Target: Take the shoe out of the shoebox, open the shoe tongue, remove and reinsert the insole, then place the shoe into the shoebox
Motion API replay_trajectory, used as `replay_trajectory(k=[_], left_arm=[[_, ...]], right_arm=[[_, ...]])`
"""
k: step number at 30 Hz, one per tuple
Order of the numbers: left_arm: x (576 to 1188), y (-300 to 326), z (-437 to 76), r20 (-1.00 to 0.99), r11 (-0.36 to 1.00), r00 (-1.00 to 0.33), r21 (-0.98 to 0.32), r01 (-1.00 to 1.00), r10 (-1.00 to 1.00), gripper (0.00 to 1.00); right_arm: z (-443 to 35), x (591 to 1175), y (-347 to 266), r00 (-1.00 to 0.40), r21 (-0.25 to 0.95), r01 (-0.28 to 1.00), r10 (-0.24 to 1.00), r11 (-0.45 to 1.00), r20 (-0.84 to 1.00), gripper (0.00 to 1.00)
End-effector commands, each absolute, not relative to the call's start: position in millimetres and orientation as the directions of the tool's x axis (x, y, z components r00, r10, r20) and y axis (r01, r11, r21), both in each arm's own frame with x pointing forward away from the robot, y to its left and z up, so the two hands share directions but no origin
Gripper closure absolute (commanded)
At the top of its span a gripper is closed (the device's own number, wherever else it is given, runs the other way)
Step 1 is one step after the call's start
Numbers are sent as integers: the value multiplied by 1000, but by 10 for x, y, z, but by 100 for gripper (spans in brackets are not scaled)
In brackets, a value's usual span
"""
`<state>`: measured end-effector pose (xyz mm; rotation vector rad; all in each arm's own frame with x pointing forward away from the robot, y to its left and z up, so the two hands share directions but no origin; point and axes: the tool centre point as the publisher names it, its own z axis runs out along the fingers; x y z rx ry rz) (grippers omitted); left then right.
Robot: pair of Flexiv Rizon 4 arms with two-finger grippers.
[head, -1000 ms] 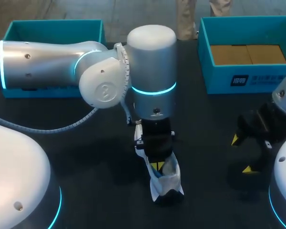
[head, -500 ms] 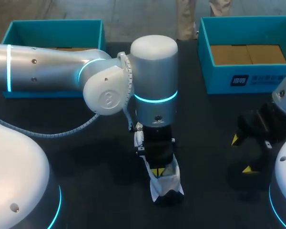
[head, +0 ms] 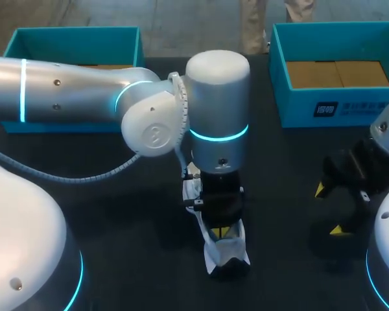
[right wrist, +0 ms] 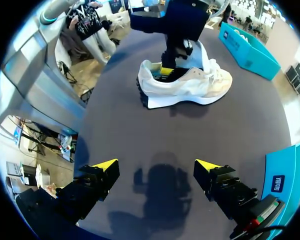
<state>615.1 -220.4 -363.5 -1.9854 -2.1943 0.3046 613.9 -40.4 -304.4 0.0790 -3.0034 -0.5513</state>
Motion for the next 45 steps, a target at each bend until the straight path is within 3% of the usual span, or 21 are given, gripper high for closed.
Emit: replay_trajectory(k=[1, 13, 25, 45], left_arm=[[6106, -2121, -3542, -40, 83, -98, -274, 958, 994, 100], [5979, -2297, -3857, 0, 82, -87, -339, 937, 996, 100], [6102, -2214, -4092, 57, 148, -138, -239, 960, 989, 100], [6256, -2089, -3443, -94, 122, -147, -235, 964, 985, 100]], right_arm=[[-3050, 6121, -403, -995, 354, -34, -64, 935, 73, 0], [-3050, 6121, -403, -995, 354, -34, -64, 935, 73, 0], [-3050, 6121, -403, -995, 354, -34, -64, 935, 73, 0], [-3050, 6121, -403, -995, 354, -34, -64, 935, 73, 0]])
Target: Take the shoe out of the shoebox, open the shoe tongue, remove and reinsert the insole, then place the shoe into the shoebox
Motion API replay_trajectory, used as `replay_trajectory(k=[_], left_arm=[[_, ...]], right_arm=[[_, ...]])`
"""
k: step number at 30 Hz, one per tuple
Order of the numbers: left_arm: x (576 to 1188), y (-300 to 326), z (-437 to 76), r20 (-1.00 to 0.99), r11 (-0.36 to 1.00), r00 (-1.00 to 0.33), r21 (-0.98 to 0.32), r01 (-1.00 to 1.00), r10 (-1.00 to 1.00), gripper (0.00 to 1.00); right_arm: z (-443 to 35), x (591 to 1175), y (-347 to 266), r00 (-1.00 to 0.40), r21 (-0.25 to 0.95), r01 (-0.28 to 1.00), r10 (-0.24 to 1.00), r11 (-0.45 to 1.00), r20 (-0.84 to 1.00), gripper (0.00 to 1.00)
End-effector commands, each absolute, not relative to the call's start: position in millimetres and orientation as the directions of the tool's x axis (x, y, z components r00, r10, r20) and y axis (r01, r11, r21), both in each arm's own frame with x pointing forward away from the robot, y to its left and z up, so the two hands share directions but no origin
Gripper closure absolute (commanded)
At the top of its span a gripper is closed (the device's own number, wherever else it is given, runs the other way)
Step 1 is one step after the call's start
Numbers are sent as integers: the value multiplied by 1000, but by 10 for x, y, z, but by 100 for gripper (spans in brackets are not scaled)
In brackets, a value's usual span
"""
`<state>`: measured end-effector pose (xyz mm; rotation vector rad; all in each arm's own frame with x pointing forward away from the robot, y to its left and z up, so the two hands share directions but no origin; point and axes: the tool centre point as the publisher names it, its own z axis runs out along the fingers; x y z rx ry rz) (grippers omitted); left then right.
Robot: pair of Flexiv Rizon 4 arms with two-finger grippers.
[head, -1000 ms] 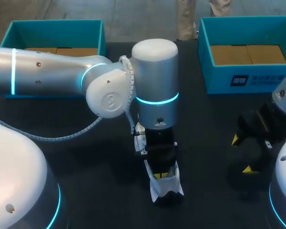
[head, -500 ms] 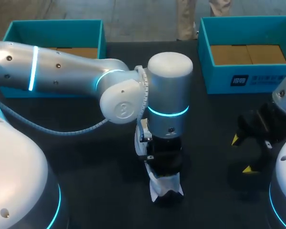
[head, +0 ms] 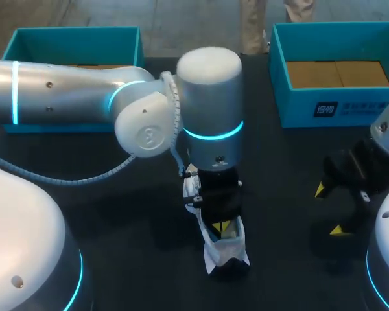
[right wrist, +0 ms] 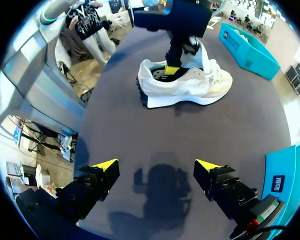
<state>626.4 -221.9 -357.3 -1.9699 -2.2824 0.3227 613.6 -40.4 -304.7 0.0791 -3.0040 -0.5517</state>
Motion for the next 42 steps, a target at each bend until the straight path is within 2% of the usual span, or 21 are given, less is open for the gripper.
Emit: replay_trajectory(k=[1, 23, 33, 42], left_arm=[[6250, -2097, -3436, -88, 110, -135, -249, 962, 987, 100], [6141, -2283, -3765, 36, 26, -16, -290, 957, 999, 100], [6162, -2217, -3491, 6, 22, -21, -268, 963, 1000, 100], [6124, -2119, -3526, 52, 8, 7, -286, 958, 999, 100]], right_arm=[[-3050, 6121, -403, -995, 354, -34, -64, 935, 73, 0], [-3050, 6121, -403, -995, 354, -34, -64, 935, 73, 0], [-3050, 6121, -403, -995, 354, -34, -64, 935, 73, 0], [-3050, 6121, -403, -995, 354, -34, -64, 935, 73, 0]])
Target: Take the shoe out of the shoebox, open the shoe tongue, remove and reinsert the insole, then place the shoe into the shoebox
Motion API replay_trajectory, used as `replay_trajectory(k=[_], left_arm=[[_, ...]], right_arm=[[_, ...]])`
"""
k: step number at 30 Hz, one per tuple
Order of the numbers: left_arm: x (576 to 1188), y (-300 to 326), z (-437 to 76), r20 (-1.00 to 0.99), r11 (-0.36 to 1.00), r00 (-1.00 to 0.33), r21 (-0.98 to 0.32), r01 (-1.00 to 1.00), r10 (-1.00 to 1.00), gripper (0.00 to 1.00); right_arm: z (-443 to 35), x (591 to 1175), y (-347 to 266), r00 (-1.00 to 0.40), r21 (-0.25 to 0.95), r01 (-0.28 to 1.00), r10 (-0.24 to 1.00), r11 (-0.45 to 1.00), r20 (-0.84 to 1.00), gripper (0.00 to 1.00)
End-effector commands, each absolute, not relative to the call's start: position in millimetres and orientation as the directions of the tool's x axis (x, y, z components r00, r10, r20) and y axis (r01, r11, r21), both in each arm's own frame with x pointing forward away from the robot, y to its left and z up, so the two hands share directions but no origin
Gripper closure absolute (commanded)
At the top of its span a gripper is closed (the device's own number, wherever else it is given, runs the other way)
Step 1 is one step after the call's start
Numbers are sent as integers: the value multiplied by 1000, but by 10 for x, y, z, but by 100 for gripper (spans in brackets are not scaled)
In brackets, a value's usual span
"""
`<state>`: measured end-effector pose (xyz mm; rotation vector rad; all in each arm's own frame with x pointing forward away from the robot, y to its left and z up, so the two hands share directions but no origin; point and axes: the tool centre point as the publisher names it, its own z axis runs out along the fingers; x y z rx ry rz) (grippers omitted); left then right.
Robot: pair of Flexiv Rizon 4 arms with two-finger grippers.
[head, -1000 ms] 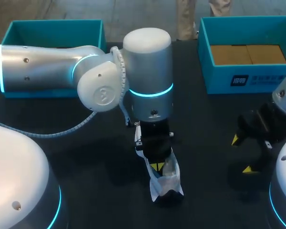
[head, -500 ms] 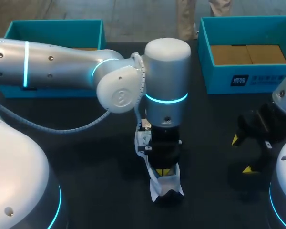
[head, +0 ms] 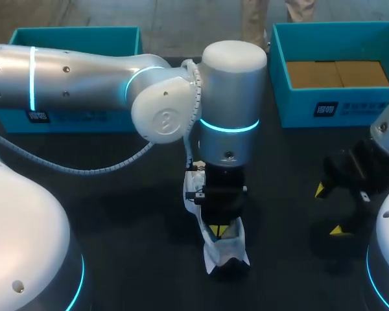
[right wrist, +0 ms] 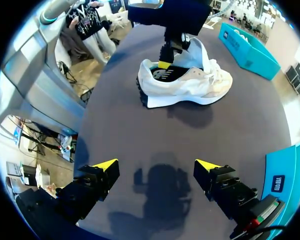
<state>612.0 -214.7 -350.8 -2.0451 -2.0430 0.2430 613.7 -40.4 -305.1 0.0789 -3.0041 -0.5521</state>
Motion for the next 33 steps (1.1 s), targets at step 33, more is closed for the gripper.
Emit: replay_trajectory(k=[33], left_arm=[[6138, -2067, -3532, 77, -14, 38, -286, 958, 996, 100]], right_arm=[[-3050, 6121, -403, -995, 354, -34, -64, 935, 73, 0]])
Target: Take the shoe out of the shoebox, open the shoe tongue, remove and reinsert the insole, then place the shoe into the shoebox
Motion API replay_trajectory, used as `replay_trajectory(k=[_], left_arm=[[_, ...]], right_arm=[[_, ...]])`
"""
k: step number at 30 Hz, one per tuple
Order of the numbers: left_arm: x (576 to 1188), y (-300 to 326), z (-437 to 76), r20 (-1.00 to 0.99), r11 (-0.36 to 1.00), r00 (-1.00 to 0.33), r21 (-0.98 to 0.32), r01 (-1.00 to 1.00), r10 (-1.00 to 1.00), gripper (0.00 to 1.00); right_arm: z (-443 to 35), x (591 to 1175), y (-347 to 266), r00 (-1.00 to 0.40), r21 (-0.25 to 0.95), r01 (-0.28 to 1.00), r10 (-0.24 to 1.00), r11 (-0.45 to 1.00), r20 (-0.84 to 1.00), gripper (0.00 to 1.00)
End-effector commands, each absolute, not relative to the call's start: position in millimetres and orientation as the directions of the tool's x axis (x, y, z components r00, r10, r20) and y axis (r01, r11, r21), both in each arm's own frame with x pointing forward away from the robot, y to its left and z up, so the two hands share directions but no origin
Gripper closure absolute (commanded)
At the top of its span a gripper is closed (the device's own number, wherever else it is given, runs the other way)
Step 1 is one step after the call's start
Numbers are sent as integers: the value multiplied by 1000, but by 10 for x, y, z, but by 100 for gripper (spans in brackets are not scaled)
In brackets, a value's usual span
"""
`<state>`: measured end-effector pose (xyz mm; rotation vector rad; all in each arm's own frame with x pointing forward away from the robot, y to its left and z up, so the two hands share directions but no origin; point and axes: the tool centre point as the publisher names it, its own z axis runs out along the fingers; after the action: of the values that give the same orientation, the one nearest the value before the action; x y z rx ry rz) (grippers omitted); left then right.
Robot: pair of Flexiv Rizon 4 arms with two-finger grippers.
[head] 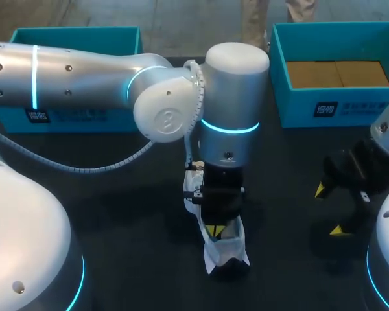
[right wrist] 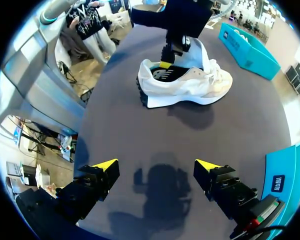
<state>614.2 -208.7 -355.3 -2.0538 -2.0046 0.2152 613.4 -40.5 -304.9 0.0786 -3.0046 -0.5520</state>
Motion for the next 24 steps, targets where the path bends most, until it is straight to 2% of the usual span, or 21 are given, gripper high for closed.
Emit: replay_trajectory(k=[1, 24], left_arm=[[6137, -2064, -3535, 78, -15, 39, -287, 958, 996, 100], [6107, -2069, -3902, 128, 2, 42, -328, 945, 991, 100]], right_arm=[[-3050, 6121, -403, -995, 354, -34, -64, 935, 73, 0], [-3050, 6121, -403, -995, 354, -34, -64, 935, 73, 0]])
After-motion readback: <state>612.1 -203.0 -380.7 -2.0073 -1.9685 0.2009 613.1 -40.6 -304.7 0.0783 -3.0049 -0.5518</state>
